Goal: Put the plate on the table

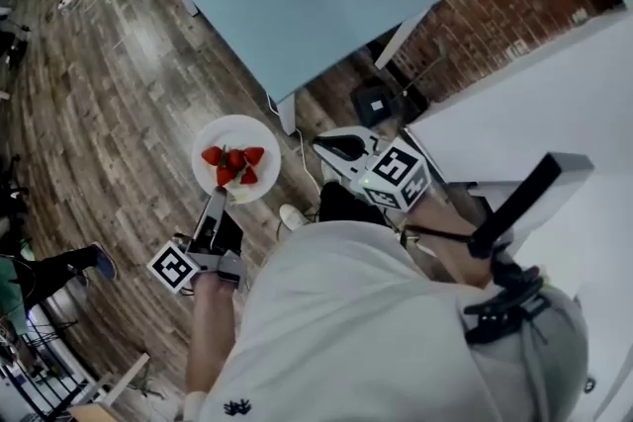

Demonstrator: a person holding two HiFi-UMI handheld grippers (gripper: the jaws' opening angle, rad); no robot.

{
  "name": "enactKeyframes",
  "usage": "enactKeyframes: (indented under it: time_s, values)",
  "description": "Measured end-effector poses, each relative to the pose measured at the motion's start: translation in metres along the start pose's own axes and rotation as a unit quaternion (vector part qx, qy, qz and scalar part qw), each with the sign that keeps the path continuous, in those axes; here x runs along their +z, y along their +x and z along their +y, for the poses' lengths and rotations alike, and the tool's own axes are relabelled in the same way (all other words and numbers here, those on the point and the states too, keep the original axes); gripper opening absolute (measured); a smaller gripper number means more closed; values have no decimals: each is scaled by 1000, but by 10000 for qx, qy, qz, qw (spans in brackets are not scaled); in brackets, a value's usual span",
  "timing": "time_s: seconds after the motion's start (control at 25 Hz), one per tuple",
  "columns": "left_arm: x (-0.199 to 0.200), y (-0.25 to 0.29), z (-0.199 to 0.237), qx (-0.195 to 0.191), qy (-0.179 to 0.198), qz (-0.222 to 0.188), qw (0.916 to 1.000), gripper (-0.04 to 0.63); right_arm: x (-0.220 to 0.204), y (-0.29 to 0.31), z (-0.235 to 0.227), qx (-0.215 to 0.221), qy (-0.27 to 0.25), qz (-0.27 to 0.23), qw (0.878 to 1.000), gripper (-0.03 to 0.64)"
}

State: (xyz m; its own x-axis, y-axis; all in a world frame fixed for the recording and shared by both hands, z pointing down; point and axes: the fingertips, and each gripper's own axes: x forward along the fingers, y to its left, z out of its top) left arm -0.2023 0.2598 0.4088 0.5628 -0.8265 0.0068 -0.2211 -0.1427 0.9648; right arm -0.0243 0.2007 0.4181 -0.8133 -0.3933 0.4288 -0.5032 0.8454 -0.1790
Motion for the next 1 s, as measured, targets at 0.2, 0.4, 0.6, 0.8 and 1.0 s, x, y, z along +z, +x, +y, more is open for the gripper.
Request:
enactKeyframes:
  time_s: [0.2,0.4,0.6,0.8,1.0]
  values:
    - [-11,15,3,76,-18,30,10000,12,-3,-4,-13,-46,-175,43,9998,11]
    - [-5,17,11,112,-61,86,9999,12,-3,5,-14,-152,-334,122,9993,45]
    - [-7,58,6,157,72,124,9998,12,6,0,-48,-106,-358,55,9993,57]
    - [-9,112,3,266,48,163,9995,12,14,-10,-104,-129,-221,-105,9996,57]
    - [-5,159,2,281,48,223,9993,12,23,-20,-156,-182,-252,-166,9994,57]
